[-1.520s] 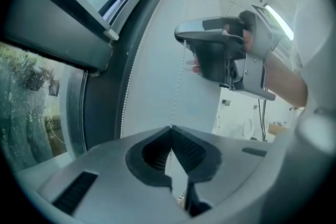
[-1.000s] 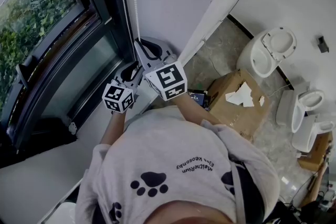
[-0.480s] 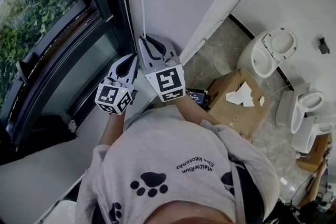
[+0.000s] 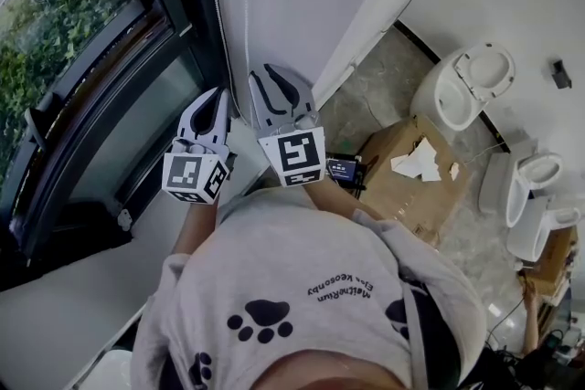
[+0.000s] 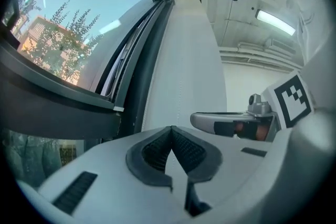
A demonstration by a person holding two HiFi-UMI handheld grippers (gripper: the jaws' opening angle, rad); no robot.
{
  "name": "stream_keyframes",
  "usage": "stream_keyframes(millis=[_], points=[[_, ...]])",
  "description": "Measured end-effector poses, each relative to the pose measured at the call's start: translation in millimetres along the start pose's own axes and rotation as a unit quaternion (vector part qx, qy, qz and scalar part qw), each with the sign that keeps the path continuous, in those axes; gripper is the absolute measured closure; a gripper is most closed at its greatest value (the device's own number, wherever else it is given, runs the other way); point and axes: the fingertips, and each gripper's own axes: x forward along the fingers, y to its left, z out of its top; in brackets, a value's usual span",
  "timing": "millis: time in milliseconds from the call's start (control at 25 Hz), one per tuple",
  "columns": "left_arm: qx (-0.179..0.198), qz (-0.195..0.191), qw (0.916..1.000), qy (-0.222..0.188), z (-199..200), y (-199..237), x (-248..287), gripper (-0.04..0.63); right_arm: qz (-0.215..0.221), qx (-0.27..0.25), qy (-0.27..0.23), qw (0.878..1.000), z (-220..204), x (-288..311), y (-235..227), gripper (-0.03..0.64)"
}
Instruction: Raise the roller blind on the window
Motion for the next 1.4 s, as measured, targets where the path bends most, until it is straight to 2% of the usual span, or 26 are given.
stream_keyframes(millis=[320, 520, 840, 1120, 1400], points=[[0.026, 0.039, 0.9989, 0.006, 10, 2, -11, 0.588, -0.024, 0.025, -0.023, 0.999, 4, -26, -7, 0.591], [0.038, 0.065, 0.9971, 0.011, 13, 3, -20, 0.587, -0.033, 0.038, -0.032, 0.998, 5, -38, -13, 0.604], [0.051, 0.07, 0.9962, 0.013, 15, -9, -26, 0.588, -0.024, 0.009, -0.044, 0.999, 9, -44, -6, 0.607], [0.058, 0.072, 0.9956, 0.015, 13, -14, -25, 0.587, -0.021, 0.033, -0.046, 0.998, 6, -51, -11, 0.607], [0.054, 0.066, 0.9963, 0.013, 8, -27, -21, 0.586, -0.006, 0.033, -0.039, 0.999, -2, -56, -15, 0.607]])
